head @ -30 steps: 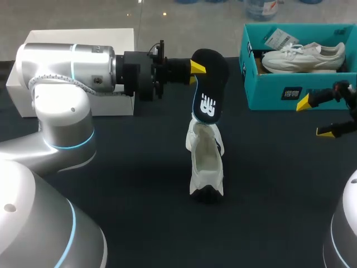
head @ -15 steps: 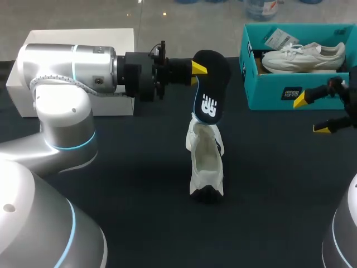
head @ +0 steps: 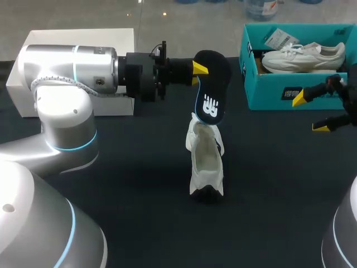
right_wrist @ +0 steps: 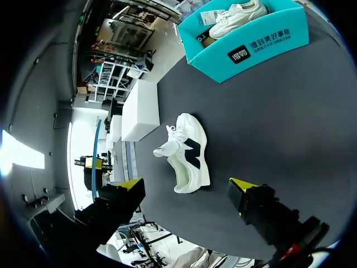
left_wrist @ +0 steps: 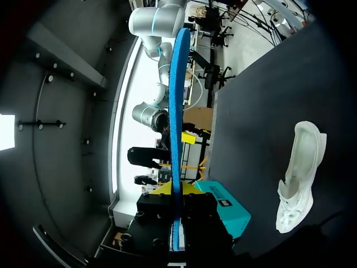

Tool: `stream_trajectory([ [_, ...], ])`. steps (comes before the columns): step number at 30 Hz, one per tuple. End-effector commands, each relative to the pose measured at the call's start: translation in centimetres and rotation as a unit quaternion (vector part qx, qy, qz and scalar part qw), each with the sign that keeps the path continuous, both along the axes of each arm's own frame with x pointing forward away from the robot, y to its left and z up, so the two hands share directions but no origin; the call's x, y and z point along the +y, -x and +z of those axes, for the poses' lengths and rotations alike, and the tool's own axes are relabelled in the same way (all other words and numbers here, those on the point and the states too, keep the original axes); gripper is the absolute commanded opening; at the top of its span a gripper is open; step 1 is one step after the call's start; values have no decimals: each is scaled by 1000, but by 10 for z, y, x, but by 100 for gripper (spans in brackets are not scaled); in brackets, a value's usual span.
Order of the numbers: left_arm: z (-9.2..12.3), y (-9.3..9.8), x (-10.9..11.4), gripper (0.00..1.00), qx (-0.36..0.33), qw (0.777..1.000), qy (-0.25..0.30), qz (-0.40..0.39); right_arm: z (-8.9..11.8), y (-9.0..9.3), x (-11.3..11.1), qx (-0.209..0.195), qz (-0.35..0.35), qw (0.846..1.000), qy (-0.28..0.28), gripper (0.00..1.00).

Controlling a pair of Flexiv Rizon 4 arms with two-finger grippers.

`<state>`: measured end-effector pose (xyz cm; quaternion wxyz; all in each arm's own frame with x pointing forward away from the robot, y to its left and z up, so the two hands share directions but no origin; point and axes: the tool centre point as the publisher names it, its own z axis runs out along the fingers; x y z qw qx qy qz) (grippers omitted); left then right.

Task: Take the shoe out of the shoebox, open the shoe tongue, remove and reinsert the insole, then place the shoe into the shoebox

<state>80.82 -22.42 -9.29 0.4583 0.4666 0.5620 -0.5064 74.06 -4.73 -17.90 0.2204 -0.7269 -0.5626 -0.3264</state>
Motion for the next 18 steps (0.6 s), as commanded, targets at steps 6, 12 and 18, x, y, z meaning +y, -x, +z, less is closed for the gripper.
stream_trajectory([
  [6,0,0,-2,0,0,1000,-2,1,0,0,0,1,0,1000,1,100],
  [12,-9,29,24,0,120,991,-55,-16,0,0,0,1,0,1000,1,100],
  [18,-17,52,48,0,209,974,-79,-38,0,0,0,1,0,1000,1,100],
])
